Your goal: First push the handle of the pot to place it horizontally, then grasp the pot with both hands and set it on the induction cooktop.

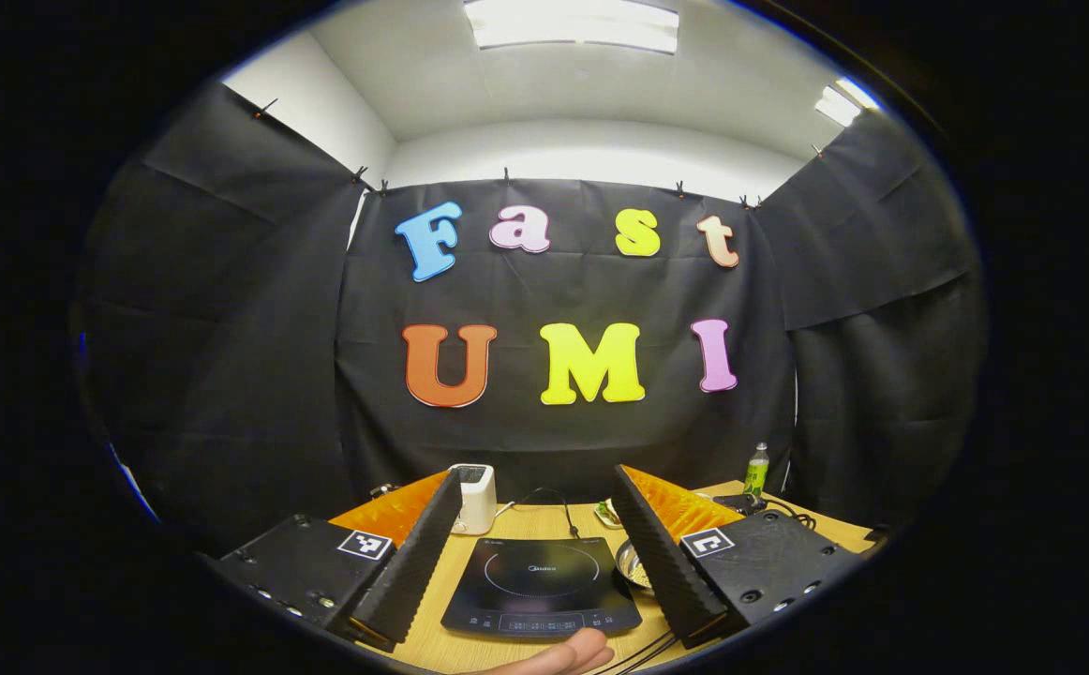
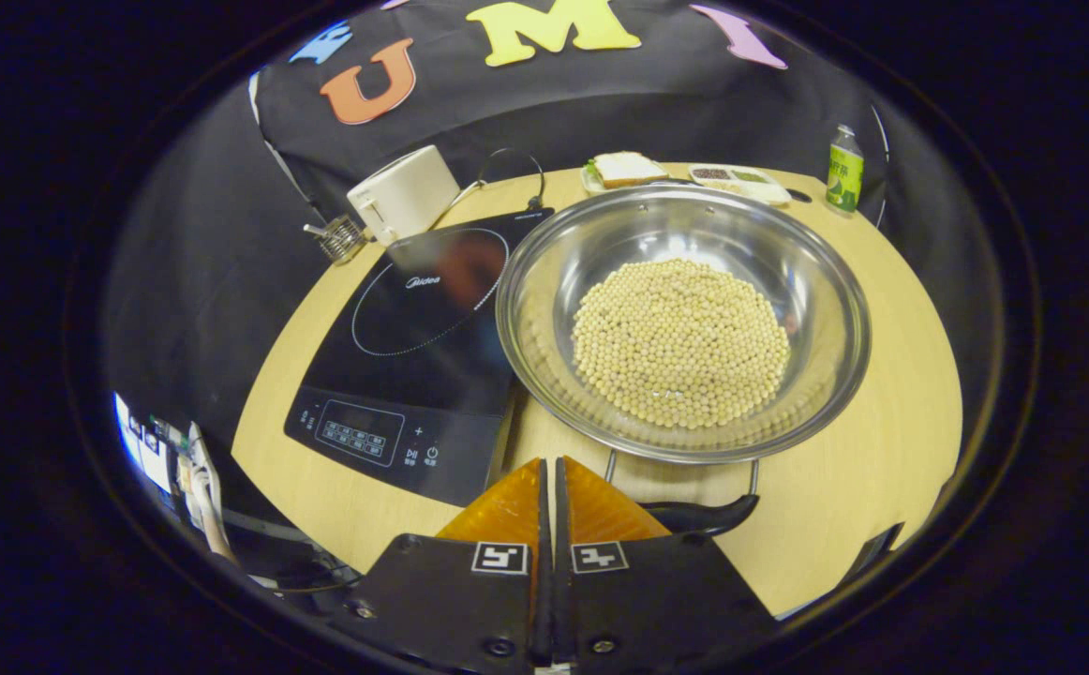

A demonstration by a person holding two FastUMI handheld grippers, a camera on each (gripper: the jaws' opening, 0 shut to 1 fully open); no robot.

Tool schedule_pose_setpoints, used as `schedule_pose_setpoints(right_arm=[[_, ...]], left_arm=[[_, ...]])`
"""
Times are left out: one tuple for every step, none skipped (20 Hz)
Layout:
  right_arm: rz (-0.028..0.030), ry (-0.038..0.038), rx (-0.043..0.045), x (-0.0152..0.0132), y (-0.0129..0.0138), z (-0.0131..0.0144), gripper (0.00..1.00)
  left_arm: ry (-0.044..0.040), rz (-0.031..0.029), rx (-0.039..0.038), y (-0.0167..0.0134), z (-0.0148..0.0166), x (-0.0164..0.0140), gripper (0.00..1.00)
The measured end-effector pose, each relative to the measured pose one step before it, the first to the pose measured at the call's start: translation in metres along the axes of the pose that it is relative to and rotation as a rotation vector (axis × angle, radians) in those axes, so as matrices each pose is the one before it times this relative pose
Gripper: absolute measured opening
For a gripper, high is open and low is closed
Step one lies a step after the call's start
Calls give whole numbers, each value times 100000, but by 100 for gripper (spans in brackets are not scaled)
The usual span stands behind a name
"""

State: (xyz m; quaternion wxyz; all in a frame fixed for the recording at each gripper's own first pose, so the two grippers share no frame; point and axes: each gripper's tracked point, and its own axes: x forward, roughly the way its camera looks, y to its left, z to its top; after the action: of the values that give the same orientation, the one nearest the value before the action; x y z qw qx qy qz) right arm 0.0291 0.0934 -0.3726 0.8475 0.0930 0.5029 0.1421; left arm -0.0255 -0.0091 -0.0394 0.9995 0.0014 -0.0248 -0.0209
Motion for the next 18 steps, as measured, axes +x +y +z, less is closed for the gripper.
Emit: schedule_pose_setpoints(right_arm=[[532, 461, 177, 164, -129, -196, 4], [-59, -47, -445, -166, -249, -97, 4], [-472, -228, -525, -152, -351, -137, 4], [-850, -177, -208, -131, -480, -16, 4], [-893, -217, 373, -229, -493, -182, 4], [-234, -509, -2, -181, -392, -47, 4], [-20, -478, -55, -126, -303, -96, 4], [-152, -544, -94, -168, -430, 2, 4], [-538, -417, 19, -162, -468, -54, 4], [-815, -330, 267, -113, -514, 35, 1], [-590, 285, 86, -113, -348, -240, 4], [73, 1011, -960, -8, -260, -219, 4], [231, 296, -1047, -39, -169, -101, 1], [-279, -414, -1409, -40, -313, 124, 4], [-793, -37, -920, -50, -397, -100, 0], [-848, 33, 390, -57, -440, 2, 4], [-800, 81, 117, -123, -353, 0, 4], [-419, 225, -329, -79, -380, 25, 1]], left_arm=[[842, 32, 442, -161, -258, -164, 96], [258, 622, 169, -29, -291, -209, 96], [93, 376, 159, -56, 15, -107, 96], [-87, 112, 98, -171, 65, -80, 96], [-166, 46, 107, -88, 78, -58, 96], [-200, 191, 168, -62, 1, -172, 96], [-205, 302, 274, 6, 10, -158, 96], [-366, 387, 89, 115, 53, -300, 96], [-296, 206, 94, -1, 18, -278, 96], [-445, 57, 37, 8, 103, -362, 96], [-383, -109, -43, -39, 98, -291, 96], [-75, -208, 85, 49, -81, -213, 96], [-11, 28, 222, -13, -34, -105, 96], [-270, 448, 25, 151, 38, 25, 96], [-164, 217, -149, 116, 41, 34, 96], [-190, -118, -228, -53, 10, 49, 96], [-108, 46, -317, 58, -44, -89, 96], [-161, 68, -340, 49, 66, 71, 96]])
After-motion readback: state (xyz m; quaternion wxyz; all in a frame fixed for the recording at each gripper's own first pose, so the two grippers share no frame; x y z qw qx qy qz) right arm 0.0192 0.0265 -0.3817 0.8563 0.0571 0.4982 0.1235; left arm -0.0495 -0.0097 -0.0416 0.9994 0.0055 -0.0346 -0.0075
